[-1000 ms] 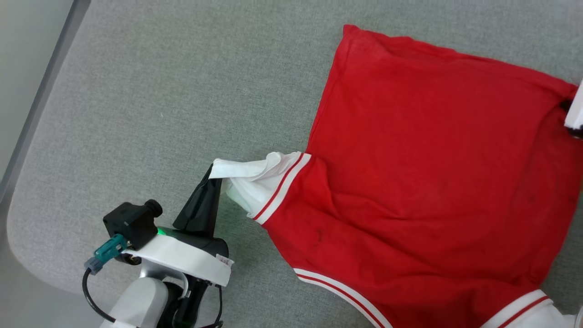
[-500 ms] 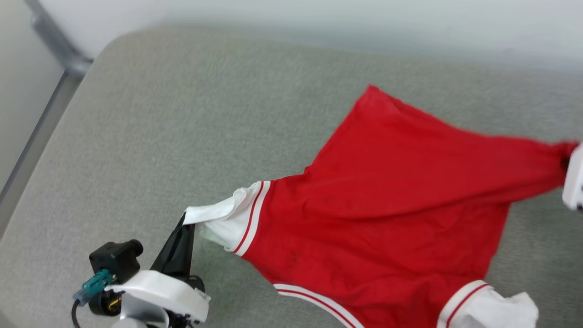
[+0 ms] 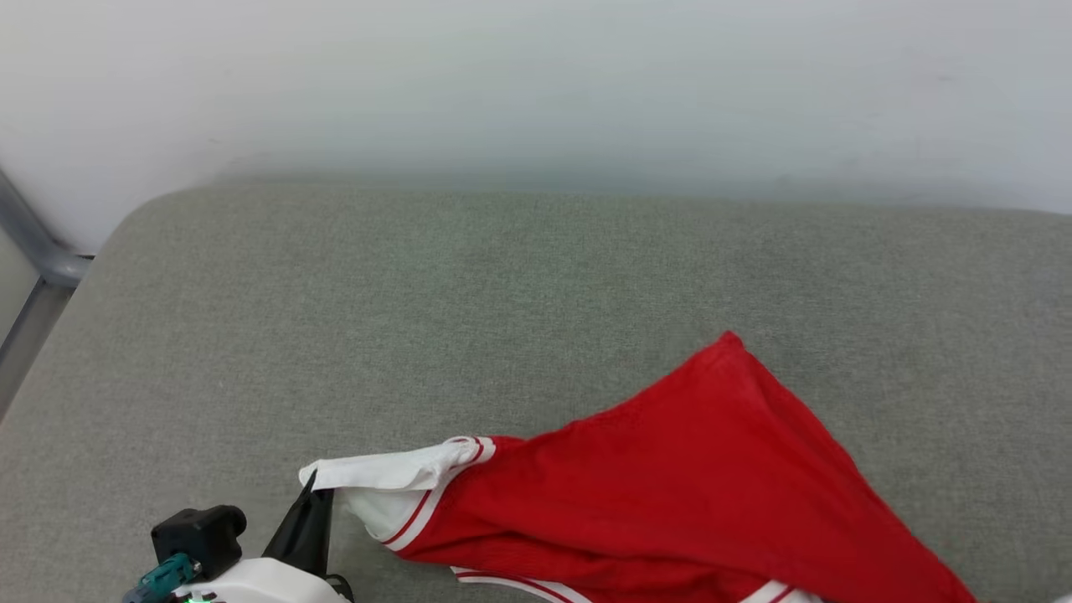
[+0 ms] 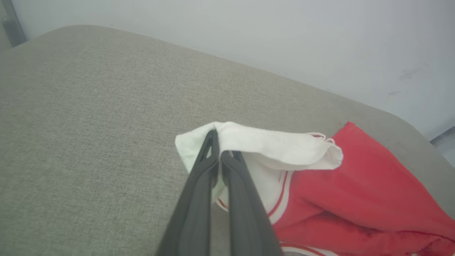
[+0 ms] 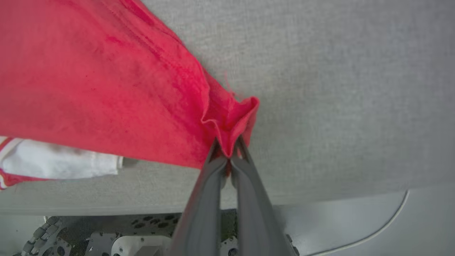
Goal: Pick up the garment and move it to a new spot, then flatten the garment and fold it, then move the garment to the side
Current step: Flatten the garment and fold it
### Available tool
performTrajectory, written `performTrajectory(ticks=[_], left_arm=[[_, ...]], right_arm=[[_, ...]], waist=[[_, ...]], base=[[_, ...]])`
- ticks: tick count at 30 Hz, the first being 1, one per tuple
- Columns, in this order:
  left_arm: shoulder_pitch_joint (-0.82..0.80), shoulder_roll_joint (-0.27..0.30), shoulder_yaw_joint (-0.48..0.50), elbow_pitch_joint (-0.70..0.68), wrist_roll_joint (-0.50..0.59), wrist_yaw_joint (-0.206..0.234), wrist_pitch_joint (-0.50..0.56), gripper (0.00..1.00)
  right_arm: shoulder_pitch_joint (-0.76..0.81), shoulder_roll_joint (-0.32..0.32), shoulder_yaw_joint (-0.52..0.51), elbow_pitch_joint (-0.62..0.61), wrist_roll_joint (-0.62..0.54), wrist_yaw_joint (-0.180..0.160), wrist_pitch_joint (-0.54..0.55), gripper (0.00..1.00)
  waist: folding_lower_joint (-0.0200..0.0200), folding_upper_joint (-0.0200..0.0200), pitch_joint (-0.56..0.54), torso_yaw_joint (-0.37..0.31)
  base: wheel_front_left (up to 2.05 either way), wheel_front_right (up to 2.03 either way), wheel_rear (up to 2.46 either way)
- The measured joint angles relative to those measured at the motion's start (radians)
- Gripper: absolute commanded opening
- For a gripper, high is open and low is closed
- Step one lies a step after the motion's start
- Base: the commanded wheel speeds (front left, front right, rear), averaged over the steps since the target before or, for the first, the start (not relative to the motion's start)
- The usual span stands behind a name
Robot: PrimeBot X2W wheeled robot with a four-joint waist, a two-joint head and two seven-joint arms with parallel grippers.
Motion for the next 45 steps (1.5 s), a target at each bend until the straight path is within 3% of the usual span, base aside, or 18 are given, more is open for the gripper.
performTrajectory(ticks=[4, 5, 6, 7, 11, 18, 23, 27, 34, 38, 45], left_arm=[[0.015, 0.001, -0.008, -0.024, 0.0, 0.015, 0.018, 0.0], [0.017, 0.001, -0.01, -0.03, 0.0, 0.018, 0.021, 0.0], [0.02, 0.001, -0.011, -0.034, -0.001, 0.018, 0.026, 0.0], [0.022, 0.001, -0.012, -0.038, -0.002, 0.021, 0.027, 0.0], [0.028, 0.005, -0.013, -0.05, -0.005, 0.026, 0.034, 0.0], [0.016, 0.012, -0.016, -0.065, -0.005, 0.024, 0.042, 0.0], [-0.014, 0.009, -0.016, -0.07, -0.005, 0.012, 0.036, 0.0], [-0.05, 0.005, -0.015, -0.07, -0.005, -0.004, 0.022, 0.0], [-0.126, -0.012, -0.025, -0.053, -0.004, -0.047, -0.007, 0.0], [-0.165, -0.029, -0.037, -0.039, -0.004, -0.071, -0.021, 0.0], [-0.217, -0.045, -0.053, -0.003, -0.004, -0.103, -0.037, 0.0]], right_arm=[[0.127, 0.049, -0.007, -0.029, 0.013, 0.0, -0.014, 0.0], [0.147, 0.058, -0.005, -0.026, 0.028, 0.0, -0.021, 0.06], [0.16, 0.064, -0.004, -0.02, 0.036, 0.0, -0.033, 0.36], [0.169, 0.066, -0.002, -0.012, 0.04, 0.0, -0.05, 1.0], [0.166, 0.068, 0.007, -0.008, 0.057, 0.0, -0.225, 1.0], [0.049, 0.069, 0.057, 0.001, 0.038, 0.0, -0.641, 1.0], [-0.082, 0.037, 0.12, 0.095, 0.023, 0.0, -0.717, 1.0], [-0.217, -0.014, 0.195, 0.184, 0.039, 0.0, -0.636, 1.0], [-0.453, -0.121, 0.338, 0.272, 0.087, 0.0, -0.288, 1.0], [-0.559, -0.141, 0.399, 0.272, 0.092, 0.0, -0.122, 1.0], [-0.684, -0.172, 0.473, 0.351, 0.043, 0.0, -0.038, 1.0]], waist=[[0.0, 0.0, -0.024, -0.02], [0.0, 0.0, -0.027, -0.025], [0.0, 0.0, -0.029, -0.029], [0.0, 0.0, -0.03, -0.033], [0.0001, 0.0, -0.028, -0.041], [0.0001, 0.0, -0.002, -0.041], [0.0002, 0.0, 0.033, -0.032], [0.0002, 0.0, 0.077, -0.02], [0.0004, 0.0, 0.174, 0.018], [0.0005, 0.0, 0.227, 0.047], [0.0005, 0.0, 0.301, 0.096]], base=[[0.0, 0.0, 0.0], [0.0, 0.0, 0.0], [0.0, 0.0, 0.0], [0.0, 0.0, 0.0], [0.0, 0.0, 0.0], [0.0, 0.0, 0.0], [0.0, 0.0, 0.0], [0.0, 0.0, 0.0], [0.0, 0.0, 0.0], [0.0, 0.0, 0.0], [0.0, 0.0, 0.0]])
